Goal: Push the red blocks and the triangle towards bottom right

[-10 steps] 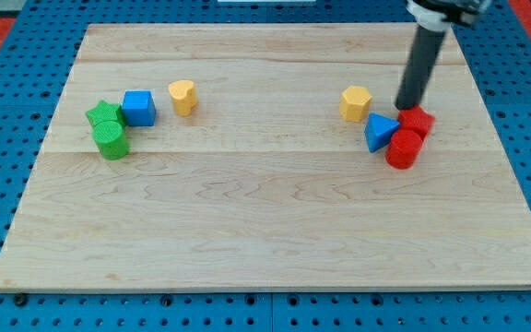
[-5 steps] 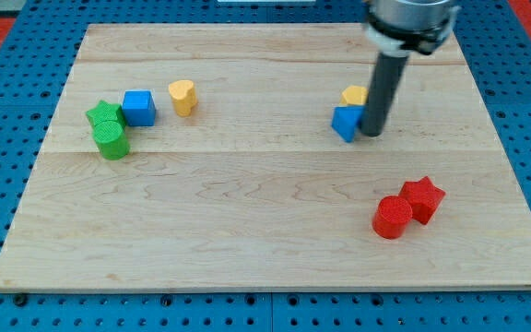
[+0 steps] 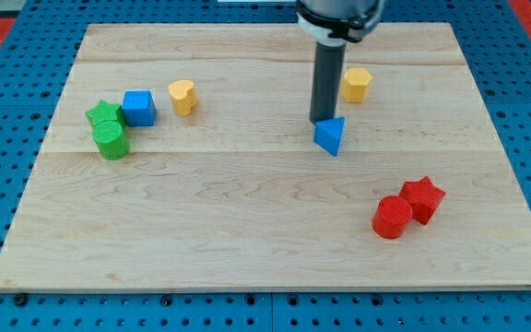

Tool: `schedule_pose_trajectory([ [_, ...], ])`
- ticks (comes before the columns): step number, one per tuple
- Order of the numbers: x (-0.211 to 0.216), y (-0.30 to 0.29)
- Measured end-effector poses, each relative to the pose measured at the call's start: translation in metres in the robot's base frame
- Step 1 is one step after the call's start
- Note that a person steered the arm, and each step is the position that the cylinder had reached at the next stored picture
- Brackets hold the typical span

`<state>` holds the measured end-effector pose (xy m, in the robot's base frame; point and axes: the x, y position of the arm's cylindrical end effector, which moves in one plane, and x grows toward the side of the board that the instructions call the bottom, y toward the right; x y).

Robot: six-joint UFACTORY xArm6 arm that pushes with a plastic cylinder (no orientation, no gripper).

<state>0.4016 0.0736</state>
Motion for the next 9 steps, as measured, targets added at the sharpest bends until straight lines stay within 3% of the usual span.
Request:
schedule_pose_trajectory([
  [2,0.045,0.059],
  [3,0.071,0.058],
  [4,0.034,0.018],
  [6,0.106,-0.037],
  [8,0.079,-0.011],
  [9,0.079,0.059],
])
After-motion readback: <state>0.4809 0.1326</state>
